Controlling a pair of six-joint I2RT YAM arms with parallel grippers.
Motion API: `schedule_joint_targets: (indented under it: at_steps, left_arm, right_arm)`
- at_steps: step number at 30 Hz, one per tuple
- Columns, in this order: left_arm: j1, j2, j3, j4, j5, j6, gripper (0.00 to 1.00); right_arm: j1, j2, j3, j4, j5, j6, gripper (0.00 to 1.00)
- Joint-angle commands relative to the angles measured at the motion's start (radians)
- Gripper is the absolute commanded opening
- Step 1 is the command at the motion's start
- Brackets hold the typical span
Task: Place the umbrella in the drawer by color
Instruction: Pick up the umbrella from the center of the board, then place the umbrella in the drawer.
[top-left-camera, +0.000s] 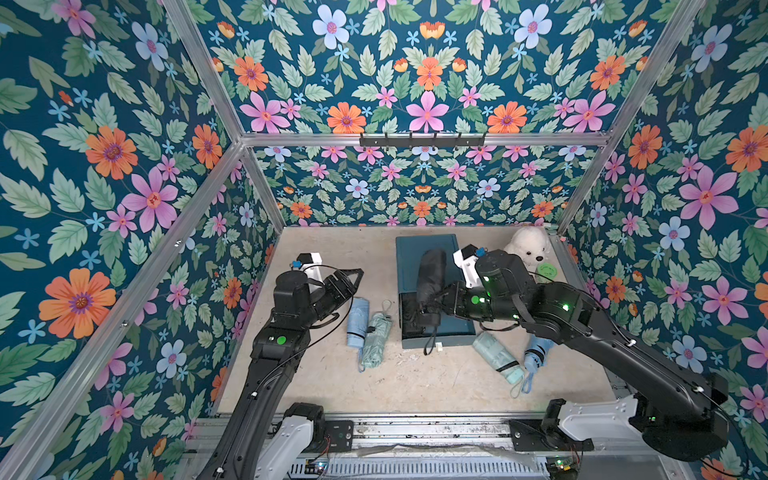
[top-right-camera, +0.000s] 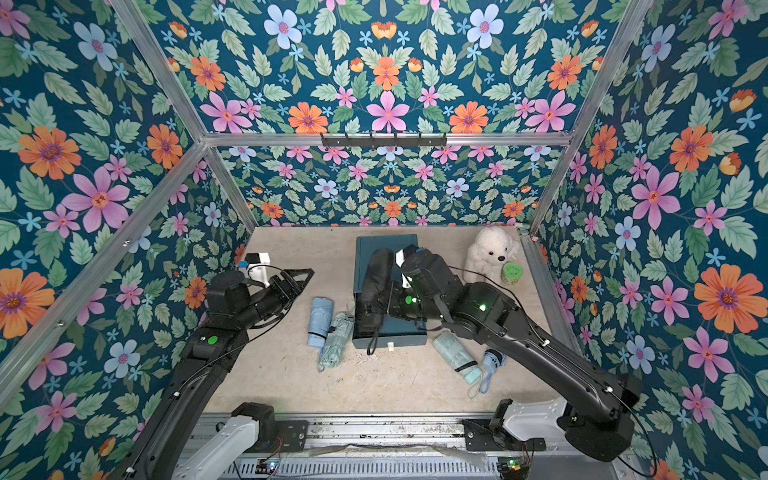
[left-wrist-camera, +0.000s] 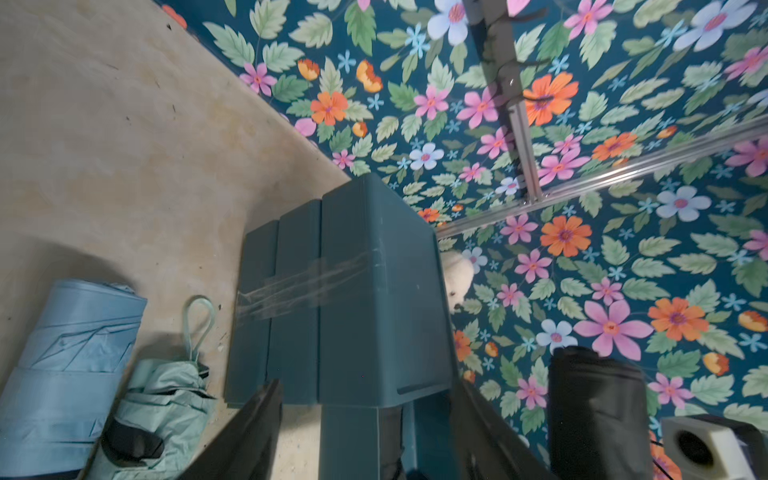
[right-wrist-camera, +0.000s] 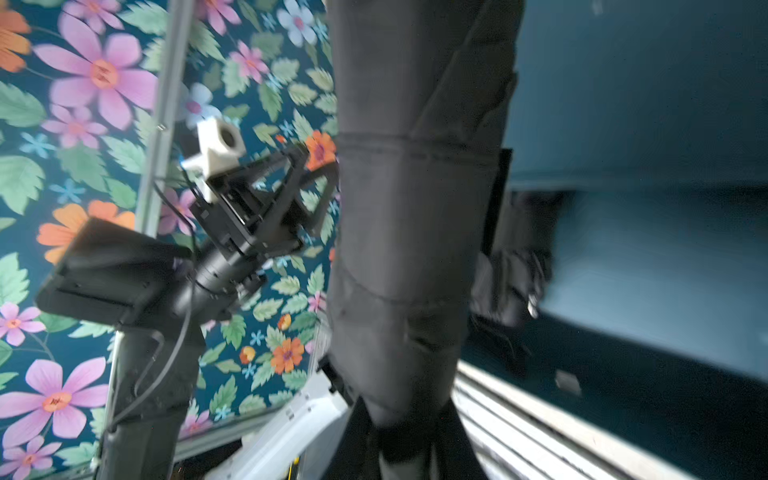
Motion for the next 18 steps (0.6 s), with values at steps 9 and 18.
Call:
schedule_joint_targets:
  at_steps: [9,18]
  left_arm:
    - [-0.340,0.169,-0.004,0.156,-0.228,0.068,0.73]
    - [-0.371,0.274,-0.020,0.177,-0.233,0.078,0.61]
  right_arm:
    - [-0.018,-0.254,-0.358,0.148,-0.287,0.363,0.00]
    - [-0.108,-0.213,-0.425,0.365,-0.402,0.442,0.00]
